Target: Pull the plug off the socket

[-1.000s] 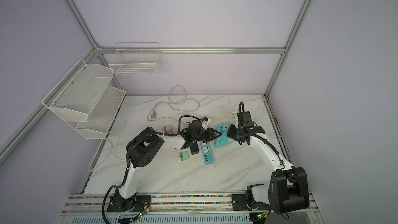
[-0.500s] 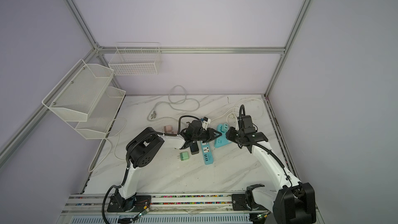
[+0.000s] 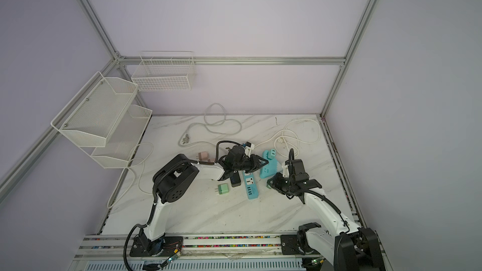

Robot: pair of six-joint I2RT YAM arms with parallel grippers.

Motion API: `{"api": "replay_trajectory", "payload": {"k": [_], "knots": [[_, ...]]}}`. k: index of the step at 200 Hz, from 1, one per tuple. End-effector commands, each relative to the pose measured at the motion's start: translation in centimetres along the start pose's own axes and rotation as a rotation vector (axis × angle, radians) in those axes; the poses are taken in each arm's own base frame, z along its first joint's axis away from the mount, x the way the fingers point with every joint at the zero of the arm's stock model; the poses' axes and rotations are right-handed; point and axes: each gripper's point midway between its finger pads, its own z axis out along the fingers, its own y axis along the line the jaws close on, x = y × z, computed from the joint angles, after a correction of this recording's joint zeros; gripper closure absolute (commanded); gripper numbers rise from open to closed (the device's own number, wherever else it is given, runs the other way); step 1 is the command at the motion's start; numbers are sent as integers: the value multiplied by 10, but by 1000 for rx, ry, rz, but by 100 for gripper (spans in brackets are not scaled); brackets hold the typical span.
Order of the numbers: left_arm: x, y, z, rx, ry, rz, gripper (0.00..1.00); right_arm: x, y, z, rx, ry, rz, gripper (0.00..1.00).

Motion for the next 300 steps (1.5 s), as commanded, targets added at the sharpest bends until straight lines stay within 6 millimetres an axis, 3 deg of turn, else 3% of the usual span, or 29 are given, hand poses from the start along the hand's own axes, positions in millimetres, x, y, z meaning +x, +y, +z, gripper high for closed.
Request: {"api": "replay_trajectory", "payload": {"k": [1,78,170,193,236,263,300], "knots": [[-3,15,0,-61,-30,-19,100,-2,10,6,-69,-5,-3,100],[-8,16,2,-71,-56,-24,100,11,-29,23,46,24,47,93],[-8,8,3,-45,-41,0,100,-10,-36,1,190,-64,39,52],[-6,6,2,-37,-34,6,100,-20,-32,-10,220,-104,18,36],[-4,3,2,-17,-19,24,100,-38,-23,-31,268,-175,-18,25],[-3,1,1,-6,-13,38,100,-49,-10,-39,255,-205,-29,23],[-3,0,1,5,0,62,100,-86,28,-66,225,-320,-117,22]]}}
